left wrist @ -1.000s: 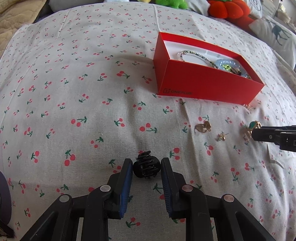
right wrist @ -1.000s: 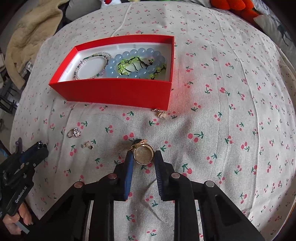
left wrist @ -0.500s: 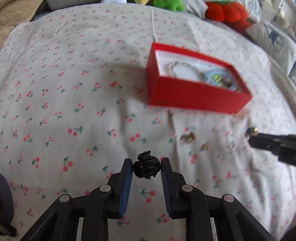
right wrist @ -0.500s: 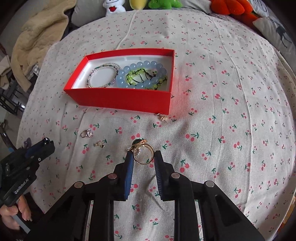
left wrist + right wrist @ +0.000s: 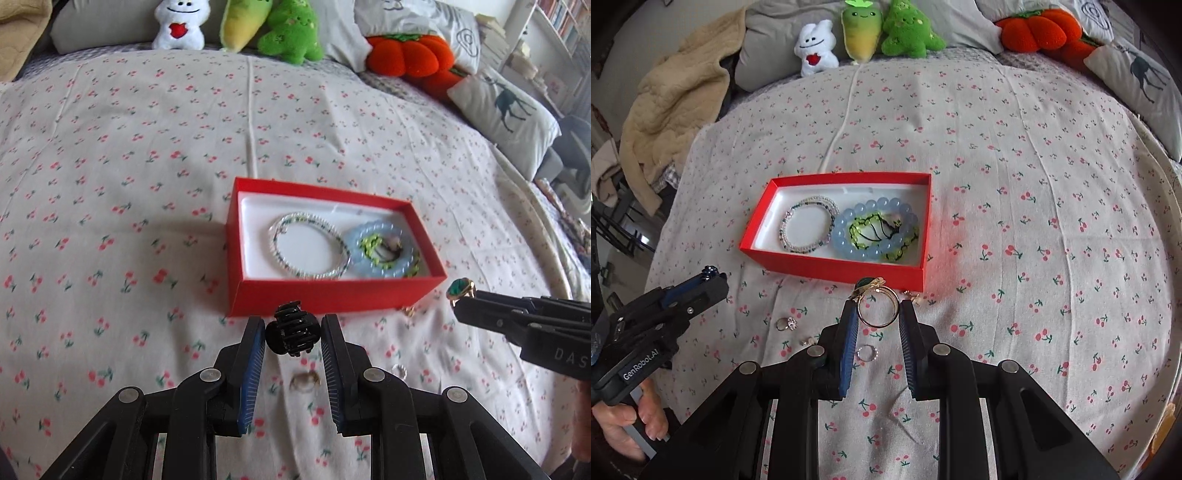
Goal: Organize jewelry
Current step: 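Carry the hair clip and gold ring into the red box and open both tools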
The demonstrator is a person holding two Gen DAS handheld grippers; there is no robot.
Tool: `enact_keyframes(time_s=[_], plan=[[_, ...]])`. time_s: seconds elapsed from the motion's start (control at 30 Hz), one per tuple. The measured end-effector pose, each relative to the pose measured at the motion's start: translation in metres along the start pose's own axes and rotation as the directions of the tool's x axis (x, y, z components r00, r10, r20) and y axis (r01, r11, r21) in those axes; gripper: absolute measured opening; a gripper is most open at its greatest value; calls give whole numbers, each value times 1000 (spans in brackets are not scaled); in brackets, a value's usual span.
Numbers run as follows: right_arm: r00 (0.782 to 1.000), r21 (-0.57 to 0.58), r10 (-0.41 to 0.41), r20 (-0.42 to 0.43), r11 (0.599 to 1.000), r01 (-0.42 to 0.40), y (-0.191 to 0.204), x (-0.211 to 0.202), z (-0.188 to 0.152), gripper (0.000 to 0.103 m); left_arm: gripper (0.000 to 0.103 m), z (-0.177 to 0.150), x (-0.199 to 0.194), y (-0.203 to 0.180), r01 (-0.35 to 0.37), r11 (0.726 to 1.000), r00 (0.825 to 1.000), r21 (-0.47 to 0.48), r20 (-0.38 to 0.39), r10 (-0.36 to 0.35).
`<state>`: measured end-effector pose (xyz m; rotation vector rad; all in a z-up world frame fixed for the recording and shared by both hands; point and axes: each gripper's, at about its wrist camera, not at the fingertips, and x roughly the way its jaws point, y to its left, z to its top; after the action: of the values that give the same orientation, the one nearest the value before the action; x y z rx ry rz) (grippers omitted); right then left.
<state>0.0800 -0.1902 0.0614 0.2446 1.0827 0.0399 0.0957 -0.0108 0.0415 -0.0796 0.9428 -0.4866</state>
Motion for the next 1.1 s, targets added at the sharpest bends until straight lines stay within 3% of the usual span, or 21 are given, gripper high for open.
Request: enact_keyframes(time_s=[0.4,1.0,1.1], plan=[[996,-50,34,77,998,-31,0,21,35,24,25,30,36,-5,41,998,998,54,41,-44],[999,-60,49,19,997,-48,-14,56,46,25,26,35,77,-16,-19,995,1000,102,18,17],[998,-50,69,13,996,-69,-15,54,47,25,32,34,72,-17,-22,995,1000,101,20,21]])
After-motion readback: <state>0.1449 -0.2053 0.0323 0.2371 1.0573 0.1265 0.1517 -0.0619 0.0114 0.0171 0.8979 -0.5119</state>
